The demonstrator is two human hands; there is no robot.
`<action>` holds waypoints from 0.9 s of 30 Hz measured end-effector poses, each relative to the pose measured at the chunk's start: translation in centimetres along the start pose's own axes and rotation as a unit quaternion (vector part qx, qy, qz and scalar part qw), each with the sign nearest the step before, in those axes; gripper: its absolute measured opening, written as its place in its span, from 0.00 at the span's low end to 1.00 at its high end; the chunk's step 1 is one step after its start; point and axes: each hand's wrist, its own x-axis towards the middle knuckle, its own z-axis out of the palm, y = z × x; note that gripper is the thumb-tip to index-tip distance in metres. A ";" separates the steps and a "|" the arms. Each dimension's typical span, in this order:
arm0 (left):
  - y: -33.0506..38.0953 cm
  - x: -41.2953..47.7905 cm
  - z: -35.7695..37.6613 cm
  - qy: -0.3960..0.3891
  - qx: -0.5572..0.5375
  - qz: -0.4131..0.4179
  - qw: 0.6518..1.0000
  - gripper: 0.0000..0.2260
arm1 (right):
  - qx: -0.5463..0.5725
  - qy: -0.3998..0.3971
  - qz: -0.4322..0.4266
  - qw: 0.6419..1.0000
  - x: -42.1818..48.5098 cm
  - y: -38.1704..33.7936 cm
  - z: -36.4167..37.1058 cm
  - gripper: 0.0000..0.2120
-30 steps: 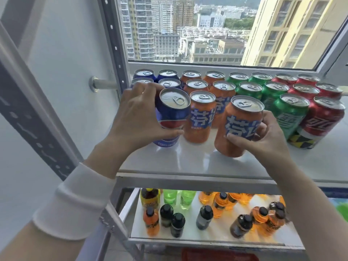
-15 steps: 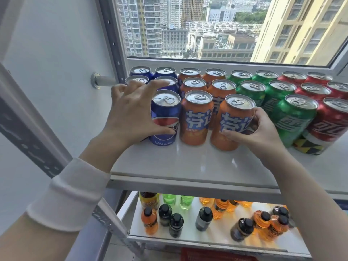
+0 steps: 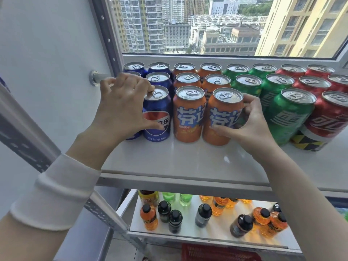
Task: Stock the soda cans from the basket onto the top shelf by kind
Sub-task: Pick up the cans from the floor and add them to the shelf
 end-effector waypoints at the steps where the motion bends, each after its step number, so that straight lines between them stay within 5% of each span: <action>1: -0.1 0.1 0.0 -0.003 0.012 -0.001 1.000 0.37 | -0.002 0.000 -0.002 1.000 -0.1 0.0 0.1 0.38; 9: 0.4 0.2 -0.5 -0.035 0.016 0.000 0.999 0.42 | -0.015 0.008 0.000 1.000 -0.3 -0.2 0.4 0.38; 14: 3.3 1.6 -1.5 -0.013 -0.009 0.070 0.997 0.43 | -0.034 0.000 -0.004 0.999 -0.5 -0.3 0.5 0.37; 20: 5.6 3.4 -0.4 -0.074 0.042 0.112 0.990 0.34 | -0.070 -0.004 -0.003 0.998 -0.9 -0.7 0.1 0.39; 27: 4.9 4.0 -1.0 -0.106 -0.027 0.137 0.985 0.30 | -0.069 0.011 0.008 0.998 -0.7 -0.6 -0.1 0.37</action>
